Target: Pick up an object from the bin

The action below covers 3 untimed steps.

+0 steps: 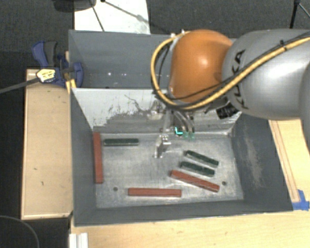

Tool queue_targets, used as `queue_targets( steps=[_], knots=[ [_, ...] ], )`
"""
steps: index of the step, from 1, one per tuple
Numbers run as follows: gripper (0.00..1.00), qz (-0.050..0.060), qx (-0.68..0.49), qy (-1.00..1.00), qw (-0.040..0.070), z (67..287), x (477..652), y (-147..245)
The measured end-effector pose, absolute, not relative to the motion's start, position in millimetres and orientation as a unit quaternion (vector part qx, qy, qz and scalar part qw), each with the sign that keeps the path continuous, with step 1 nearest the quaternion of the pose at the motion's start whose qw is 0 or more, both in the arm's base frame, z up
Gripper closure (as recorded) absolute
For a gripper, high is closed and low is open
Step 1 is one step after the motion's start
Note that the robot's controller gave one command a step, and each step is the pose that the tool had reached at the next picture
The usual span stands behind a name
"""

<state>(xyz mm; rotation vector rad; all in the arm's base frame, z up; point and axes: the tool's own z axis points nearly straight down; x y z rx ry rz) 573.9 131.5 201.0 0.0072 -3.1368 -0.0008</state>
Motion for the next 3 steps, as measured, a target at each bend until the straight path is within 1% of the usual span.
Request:
queue_targets(
  steps=[1, 2, 3],
  knots=[
    [0.00, -0.001, 0.001, -1.000, -0.001, 205, 575.7, 131],
    [0.00, -0.001, 0.037, -0.999, -0.003, 158, 534.3, 114],
    [1.00, 0.000, 0.098, -0.995, 0.000, 87, 516.3, 71]
  ],
)
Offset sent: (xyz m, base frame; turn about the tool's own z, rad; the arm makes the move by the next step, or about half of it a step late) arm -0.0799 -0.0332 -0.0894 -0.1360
